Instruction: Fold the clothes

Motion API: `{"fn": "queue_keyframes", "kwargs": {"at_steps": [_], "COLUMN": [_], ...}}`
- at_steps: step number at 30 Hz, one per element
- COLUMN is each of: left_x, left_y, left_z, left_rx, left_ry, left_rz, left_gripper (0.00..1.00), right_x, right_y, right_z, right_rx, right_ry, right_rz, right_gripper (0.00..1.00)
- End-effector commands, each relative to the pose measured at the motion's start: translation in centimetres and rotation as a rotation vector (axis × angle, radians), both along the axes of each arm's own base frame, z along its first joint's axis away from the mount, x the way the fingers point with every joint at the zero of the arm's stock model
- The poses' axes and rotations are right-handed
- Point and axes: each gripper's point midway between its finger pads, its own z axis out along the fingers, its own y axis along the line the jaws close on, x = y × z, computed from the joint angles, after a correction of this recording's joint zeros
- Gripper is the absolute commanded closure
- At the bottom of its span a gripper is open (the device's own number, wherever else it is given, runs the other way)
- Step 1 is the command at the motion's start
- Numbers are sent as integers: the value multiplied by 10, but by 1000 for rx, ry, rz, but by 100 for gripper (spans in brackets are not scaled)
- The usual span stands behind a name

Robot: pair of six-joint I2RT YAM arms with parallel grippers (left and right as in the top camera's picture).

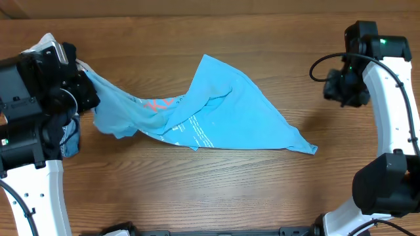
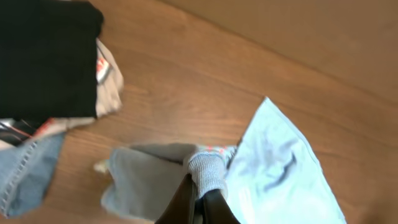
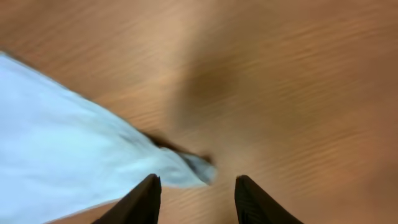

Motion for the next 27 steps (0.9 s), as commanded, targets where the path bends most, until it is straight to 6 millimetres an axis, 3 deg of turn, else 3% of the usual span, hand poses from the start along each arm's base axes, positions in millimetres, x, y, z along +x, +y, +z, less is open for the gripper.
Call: {"fn": "queue_keyframes", "kwargs": {"at_steps": [1,8,14,18,23,27], "left_x": [-4,-9,-8,-4,0,4], "left_y": [-9,-10,-10,-9,-8,-7], "left_z": [4,-7,-14,-20,-27,-32], "left_rx": [-48,-52,-58,-64,-69,-72], "left_ry": [2,45,71,92,111,125], "left_rz": [-25,-29,-31,-31,-30,-30], "left_gripper": [96,96,96,96,96,96], "right_x": [26,71,101,122,141,159], "right_y": [59,142,214,263,297,307], "right_z": [8,10,-18,-50,-84,-98], "right_rx": [243,293,314,333,335,331], "right_ry": [-120,-292,-368,-427,-487,-546], "right_rz": [154,366,514,601,649,656], "right_gripper": [58,59,55,52,42,31]}}
